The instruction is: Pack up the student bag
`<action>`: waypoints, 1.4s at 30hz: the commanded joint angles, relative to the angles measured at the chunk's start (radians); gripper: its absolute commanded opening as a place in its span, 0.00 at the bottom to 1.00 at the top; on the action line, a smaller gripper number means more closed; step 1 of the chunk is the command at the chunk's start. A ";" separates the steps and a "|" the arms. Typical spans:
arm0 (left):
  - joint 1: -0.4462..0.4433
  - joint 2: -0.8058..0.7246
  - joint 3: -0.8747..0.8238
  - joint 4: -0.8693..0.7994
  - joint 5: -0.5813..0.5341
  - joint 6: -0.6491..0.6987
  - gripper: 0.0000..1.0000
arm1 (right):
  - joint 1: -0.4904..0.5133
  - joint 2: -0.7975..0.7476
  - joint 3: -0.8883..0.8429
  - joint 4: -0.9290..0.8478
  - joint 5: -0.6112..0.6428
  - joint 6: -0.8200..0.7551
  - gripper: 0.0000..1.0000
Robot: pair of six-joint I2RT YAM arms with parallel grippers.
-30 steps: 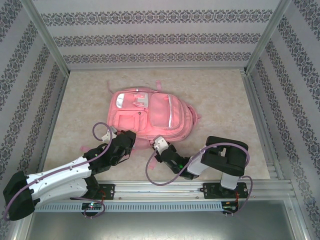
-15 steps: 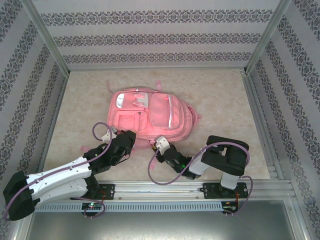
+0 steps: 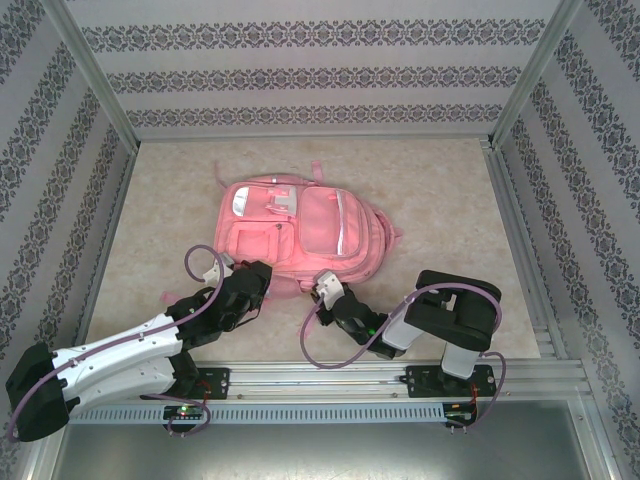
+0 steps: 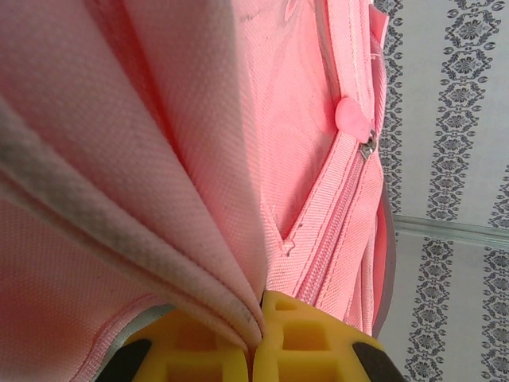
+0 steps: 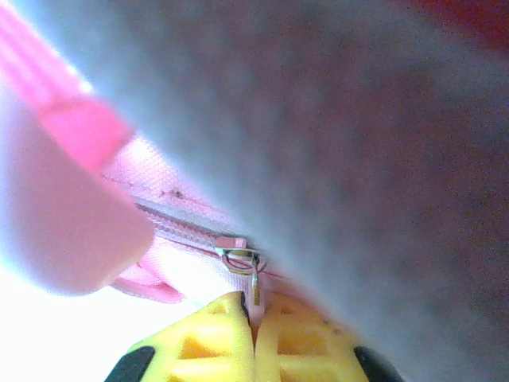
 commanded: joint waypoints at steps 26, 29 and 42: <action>-0.004 -0.107 -0.115 0.195 -0.030 0.299 0.00 | -0.043 -0.177 -0.074 -0.146 -0.017 -0.015 0.00; -0.003 -0.130 -0.156 0.292 -0.009 0.425 0.00 | -0.044 -0.204 -0.082 -0.186 -0.028 -0.010 0.00; 0.152 -0.073 -0.121 0.148 0.253 0.492 0.03 | -0.064 -0.360 -0.079 -0.429 -0.061 0.033 0.00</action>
